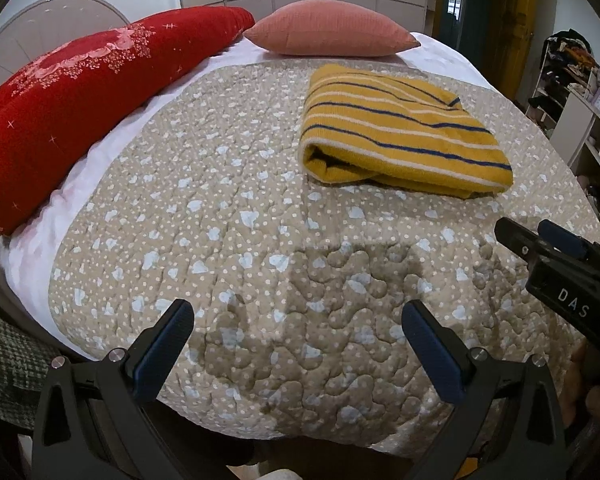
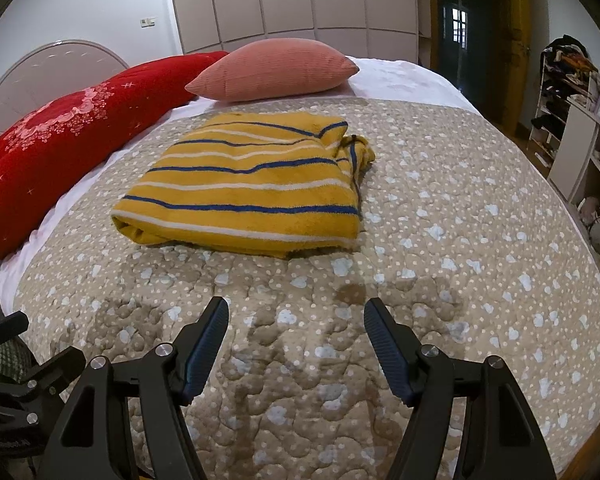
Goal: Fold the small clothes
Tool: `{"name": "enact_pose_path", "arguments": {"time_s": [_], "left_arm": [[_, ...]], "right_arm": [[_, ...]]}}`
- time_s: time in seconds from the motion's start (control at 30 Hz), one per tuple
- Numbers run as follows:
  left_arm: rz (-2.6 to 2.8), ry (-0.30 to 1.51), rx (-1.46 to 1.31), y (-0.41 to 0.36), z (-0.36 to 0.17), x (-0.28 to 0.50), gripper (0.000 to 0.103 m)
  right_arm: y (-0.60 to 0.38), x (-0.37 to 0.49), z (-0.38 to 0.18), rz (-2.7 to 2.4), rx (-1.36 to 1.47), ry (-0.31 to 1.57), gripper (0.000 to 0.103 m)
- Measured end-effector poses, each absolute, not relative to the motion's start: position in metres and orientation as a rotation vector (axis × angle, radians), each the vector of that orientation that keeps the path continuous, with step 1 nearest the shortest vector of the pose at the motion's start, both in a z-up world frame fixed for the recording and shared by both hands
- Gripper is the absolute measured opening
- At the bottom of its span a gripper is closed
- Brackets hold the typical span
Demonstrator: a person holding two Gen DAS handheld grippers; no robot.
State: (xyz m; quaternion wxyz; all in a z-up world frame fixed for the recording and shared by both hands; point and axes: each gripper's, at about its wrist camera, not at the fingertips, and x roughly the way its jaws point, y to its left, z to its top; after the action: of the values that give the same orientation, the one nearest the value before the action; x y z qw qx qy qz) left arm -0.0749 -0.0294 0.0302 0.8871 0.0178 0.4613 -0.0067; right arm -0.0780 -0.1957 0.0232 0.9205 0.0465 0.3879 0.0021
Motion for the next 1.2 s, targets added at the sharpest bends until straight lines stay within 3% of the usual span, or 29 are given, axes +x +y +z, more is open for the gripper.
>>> {"name": "enact_pose_path", "arguments": {"time_s": [1.2], "left_arm": [[-0.028,0.992,0.017,-0.027,0.017,-0.071,0.103]], "right_arm": [[-0.191,-0.078,0.013,-0.007,0.096,0.807,0.077]]}}
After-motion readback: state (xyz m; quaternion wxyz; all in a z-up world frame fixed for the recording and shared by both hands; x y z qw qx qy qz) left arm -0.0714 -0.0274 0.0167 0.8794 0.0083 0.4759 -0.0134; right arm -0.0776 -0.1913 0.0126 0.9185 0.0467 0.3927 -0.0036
